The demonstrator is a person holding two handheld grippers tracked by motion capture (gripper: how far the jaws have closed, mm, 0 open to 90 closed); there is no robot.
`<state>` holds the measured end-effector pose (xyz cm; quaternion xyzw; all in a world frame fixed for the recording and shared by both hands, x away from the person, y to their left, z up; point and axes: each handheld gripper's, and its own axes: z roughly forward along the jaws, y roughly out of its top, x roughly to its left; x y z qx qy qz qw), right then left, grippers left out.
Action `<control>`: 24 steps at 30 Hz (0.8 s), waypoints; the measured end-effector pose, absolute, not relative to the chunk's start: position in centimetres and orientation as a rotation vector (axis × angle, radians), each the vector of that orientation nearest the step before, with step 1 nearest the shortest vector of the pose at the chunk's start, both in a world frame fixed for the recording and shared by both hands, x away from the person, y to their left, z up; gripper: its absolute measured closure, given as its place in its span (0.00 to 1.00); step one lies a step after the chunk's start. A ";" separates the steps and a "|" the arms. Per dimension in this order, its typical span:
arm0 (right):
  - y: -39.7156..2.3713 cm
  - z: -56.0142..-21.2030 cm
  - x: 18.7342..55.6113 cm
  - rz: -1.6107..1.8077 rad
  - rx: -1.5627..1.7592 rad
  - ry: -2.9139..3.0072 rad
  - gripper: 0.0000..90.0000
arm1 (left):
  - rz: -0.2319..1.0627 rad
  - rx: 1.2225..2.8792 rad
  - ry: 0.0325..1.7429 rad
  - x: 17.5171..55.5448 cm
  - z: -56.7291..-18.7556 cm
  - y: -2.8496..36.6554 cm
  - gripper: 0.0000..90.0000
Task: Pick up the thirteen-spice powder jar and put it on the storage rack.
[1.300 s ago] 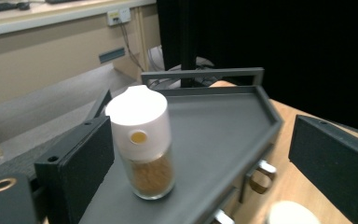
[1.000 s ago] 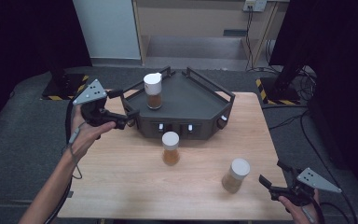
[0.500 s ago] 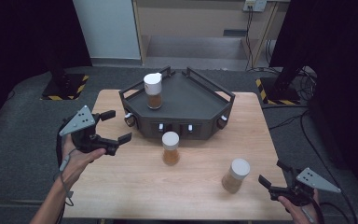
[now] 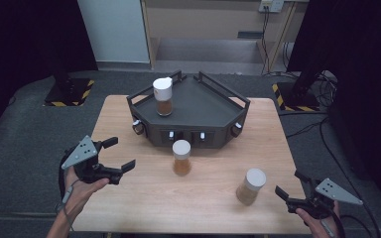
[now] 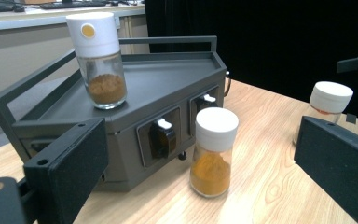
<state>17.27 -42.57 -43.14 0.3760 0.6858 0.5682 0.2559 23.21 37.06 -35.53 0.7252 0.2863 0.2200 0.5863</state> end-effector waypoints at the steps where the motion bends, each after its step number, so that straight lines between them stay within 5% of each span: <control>1: -42.6 -43.1 17.3 1.543 1.020 1.861 0.04 | 0.514 1.683 0.669 23.0 -35.9 37.1 0.02; 24: -42.5 -43.1 17.2 1.541 1.023 1.862 0.04 | 0.487 1.675 0.763 21.1 -40.1 38.2 0.02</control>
